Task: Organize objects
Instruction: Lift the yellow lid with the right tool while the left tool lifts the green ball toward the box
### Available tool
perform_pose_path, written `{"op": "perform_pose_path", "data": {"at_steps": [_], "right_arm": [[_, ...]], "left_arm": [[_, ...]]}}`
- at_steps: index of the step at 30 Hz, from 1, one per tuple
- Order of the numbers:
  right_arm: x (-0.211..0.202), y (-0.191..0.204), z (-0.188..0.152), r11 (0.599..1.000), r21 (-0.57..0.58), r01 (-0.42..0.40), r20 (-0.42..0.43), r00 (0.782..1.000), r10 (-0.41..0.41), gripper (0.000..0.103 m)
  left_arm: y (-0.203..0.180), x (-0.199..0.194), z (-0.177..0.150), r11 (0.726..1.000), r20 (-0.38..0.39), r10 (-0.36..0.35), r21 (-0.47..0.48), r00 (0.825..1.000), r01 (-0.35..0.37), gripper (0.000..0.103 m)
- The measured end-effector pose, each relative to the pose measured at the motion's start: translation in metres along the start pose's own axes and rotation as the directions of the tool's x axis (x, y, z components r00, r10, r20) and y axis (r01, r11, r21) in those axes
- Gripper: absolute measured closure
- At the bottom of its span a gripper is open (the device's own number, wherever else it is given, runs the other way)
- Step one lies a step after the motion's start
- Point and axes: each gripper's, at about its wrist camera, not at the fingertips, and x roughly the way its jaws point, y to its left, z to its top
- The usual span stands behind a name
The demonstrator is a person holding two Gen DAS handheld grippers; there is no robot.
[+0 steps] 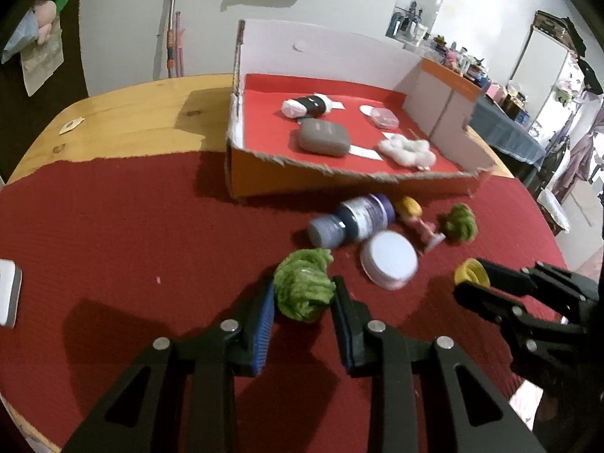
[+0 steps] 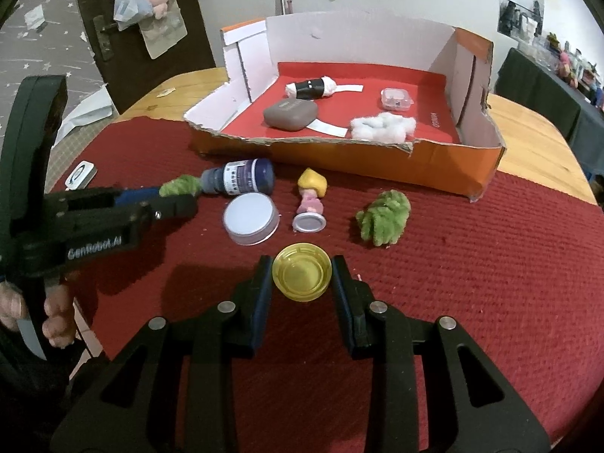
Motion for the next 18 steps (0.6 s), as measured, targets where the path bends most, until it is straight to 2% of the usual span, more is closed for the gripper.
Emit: {"op": "perform_pose_path", "data": {"at_steps": [7, 18], "right_arm": [[-0.009, 0.004, -0.003, 1.000, -0.009, -0.013, 0.008, 1.000, 0.013, 0.074], [-0.005, 0.005, -0.005, 1.000, -0.001, -0.021, -0.002, 1.000, 0.021, 0.074]], "left_arm": [[-0.015, -0.011, -0.016, 0.999, -0.008, -0.043, 0.029, 0.999, 0.043, 0.072], [-0.025, -0.012, -0.012, 0.998, 0.008, -0.057, 0.041, 0.998, 0.057, 0.073]]}}
